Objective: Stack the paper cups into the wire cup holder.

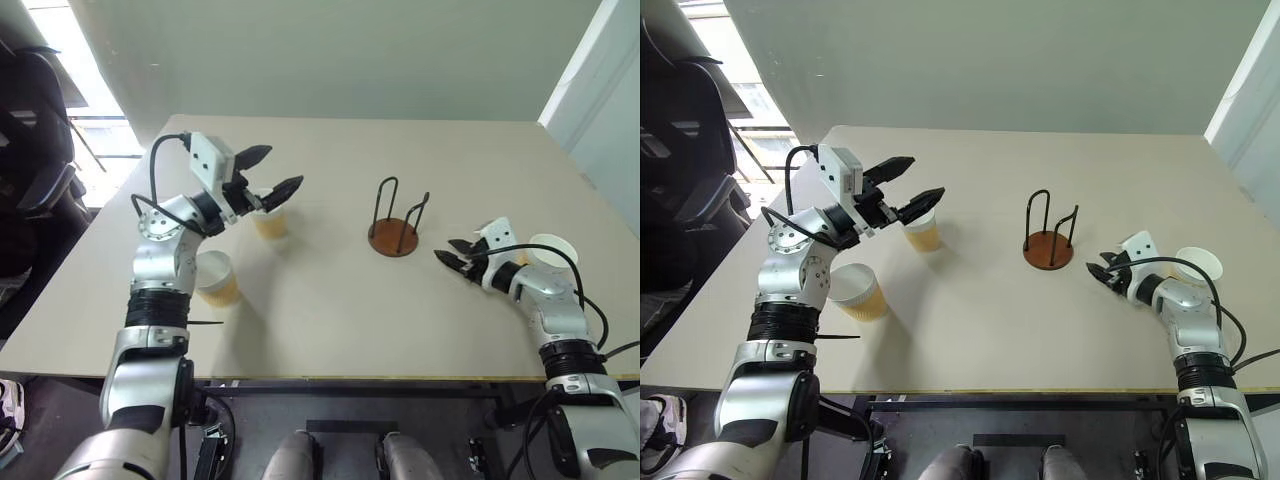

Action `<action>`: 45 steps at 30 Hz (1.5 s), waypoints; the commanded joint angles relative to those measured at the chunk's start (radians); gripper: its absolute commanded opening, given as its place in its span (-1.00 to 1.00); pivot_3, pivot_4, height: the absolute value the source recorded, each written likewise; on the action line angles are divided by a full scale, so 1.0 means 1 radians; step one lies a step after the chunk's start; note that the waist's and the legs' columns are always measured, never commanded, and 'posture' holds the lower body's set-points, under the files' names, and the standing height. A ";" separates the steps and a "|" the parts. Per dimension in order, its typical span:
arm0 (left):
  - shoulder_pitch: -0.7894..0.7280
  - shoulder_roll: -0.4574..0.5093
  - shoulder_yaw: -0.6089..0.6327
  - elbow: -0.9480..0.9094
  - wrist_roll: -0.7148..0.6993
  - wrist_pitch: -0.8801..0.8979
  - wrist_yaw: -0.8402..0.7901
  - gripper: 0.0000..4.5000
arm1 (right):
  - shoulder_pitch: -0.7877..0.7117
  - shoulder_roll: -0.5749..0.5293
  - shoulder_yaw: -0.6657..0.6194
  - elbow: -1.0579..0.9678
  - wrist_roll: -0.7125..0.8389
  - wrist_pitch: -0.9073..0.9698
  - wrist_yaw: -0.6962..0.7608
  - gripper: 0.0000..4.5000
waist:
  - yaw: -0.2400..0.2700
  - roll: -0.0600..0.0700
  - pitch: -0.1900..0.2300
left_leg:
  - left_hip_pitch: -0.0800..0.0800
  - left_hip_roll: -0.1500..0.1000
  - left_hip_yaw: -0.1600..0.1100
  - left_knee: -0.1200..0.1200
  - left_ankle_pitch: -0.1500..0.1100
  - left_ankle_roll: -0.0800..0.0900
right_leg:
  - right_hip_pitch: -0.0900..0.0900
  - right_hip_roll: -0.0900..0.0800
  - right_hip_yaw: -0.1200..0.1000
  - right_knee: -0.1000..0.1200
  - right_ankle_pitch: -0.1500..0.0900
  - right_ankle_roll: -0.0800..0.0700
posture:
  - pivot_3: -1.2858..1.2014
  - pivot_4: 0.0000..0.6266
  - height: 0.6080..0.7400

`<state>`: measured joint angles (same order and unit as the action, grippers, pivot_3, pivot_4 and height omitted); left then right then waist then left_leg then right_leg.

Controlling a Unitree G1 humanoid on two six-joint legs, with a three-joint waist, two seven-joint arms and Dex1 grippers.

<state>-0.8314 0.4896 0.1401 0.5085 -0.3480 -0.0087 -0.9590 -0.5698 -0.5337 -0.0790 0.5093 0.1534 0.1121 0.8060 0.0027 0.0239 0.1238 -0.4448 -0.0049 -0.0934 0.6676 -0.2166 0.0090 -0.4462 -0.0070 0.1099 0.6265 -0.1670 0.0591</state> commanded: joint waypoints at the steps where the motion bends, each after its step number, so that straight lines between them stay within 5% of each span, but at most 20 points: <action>1: 0.015 0.021 -0.004 -0.039 -0.027 0.023 -0.070 0.96 | 0.002 -0.019 0.000 -0.065 0.019 0.008 0.028 -0.11 | 0.000 0.000 0.000 | 0.000 0.000 0.000 0.000 0.000 0.000 | 0.000 0.000 0.000 0.000 0.000 0.000 | 0.03 -0.52 1.00; 19: -0.026 0.106 -0.030 0.118 -0.026 -0.011 -0.413 0.96 | 0.016 -0.025 -0.004 -0.125 0.035 0.060 0.044 -0.11 | 0.001 0.000 0.000 | 0.000 0.000 0.000 0.000 0.000 0.000 | 0.000 0.000 0.000 0.000 -0.001 -0.001 | 0.03 -0.52 1.00; 45: -0.100 0.122 -0.033 0.246 0.006 0.010 -0.481 0.96 | -0.032 0.093 0.047 -0.131 0.026 0.065 -0.028 -0.11 | -0.003 0.000 0.000 | 0.000 0.000 0.000 -0.001 0.000 0.000 | -0.001 0.000 0.000 0.000 -0.001 -0.001 | 0.03 -0.52 1.00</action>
<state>-0.9004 0.6003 0.0966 0.7525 -0.3406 0.0088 -1.4347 -0.5825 -0.4412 -0.0323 0.3884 0.1811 0.2001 0.7885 -0.0006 0.0237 0.1237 -0.4451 -0.0047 -0.0936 0.6664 -0.2165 0.0091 -0.4475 -0.0069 0.1101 0.6264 -0.1677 0.0581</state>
